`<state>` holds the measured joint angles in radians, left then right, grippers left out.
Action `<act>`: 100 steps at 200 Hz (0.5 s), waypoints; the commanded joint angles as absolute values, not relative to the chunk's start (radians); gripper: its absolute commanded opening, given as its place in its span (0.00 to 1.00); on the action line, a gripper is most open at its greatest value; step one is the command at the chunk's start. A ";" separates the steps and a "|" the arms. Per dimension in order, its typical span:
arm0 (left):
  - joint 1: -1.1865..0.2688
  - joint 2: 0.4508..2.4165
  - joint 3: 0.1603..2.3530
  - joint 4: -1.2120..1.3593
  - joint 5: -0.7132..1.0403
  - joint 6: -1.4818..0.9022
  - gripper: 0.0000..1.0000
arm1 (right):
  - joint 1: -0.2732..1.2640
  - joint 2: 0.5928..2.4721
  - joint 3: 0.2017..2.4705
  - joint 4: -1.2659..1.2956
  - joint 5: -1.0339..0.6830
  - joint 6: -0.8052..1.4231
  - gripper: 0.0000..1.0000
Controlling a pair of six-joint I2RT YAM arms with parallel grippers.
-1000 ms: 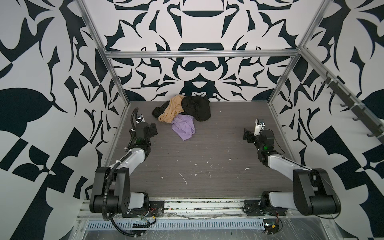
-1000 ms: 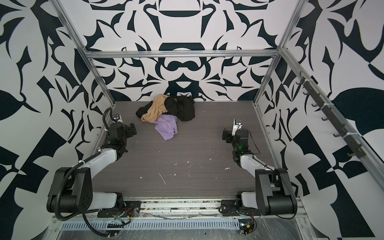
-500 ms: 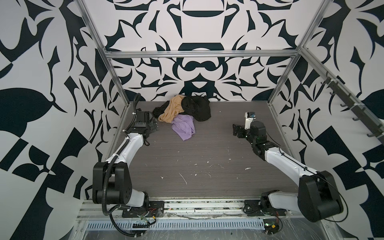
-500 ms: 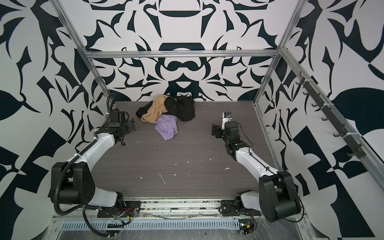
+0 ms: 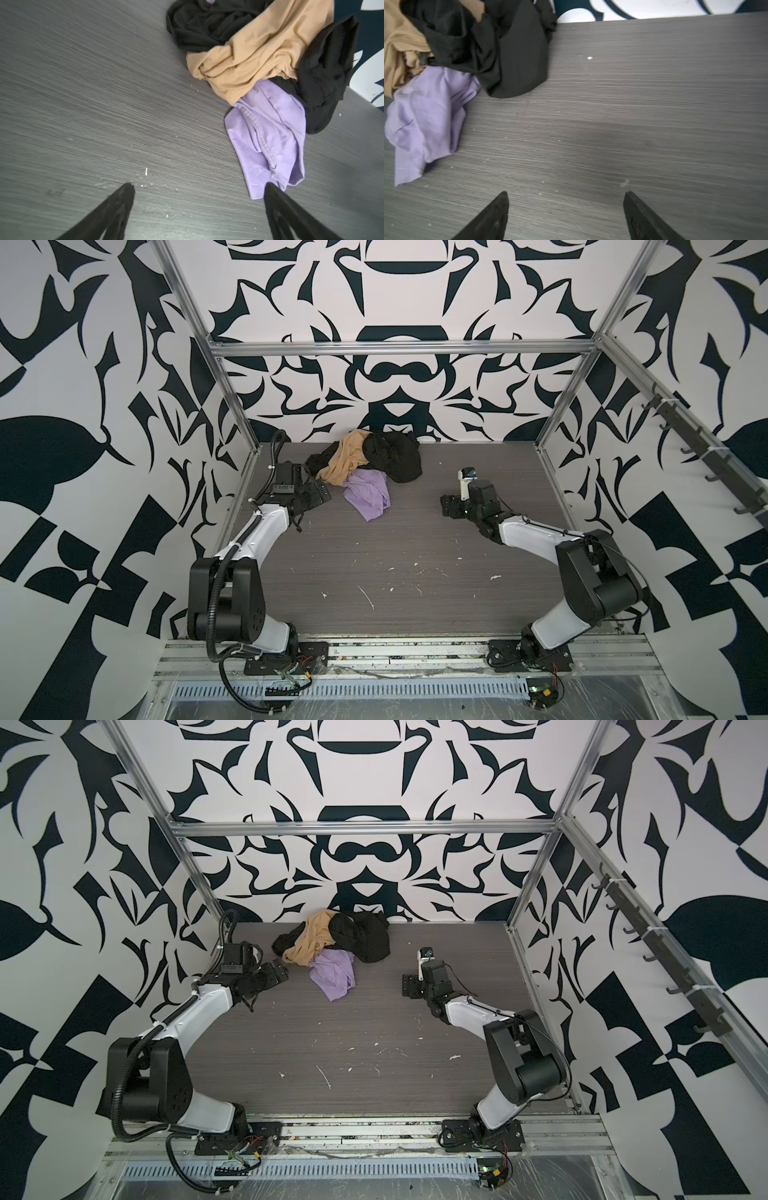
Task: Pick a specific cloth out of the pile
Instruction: 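Move the left and right grippers toward the lavender cloth in the pile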
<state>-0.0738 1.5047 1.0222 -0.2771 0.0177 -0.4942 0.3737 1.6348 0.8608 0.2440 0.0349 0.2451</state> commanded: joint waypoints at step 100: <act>-0.171 1.585 1.064 -0.255 0.102 -0.599 0.92 | 0.539 1.839 1.105 0.199 -0.045 0.444 0.82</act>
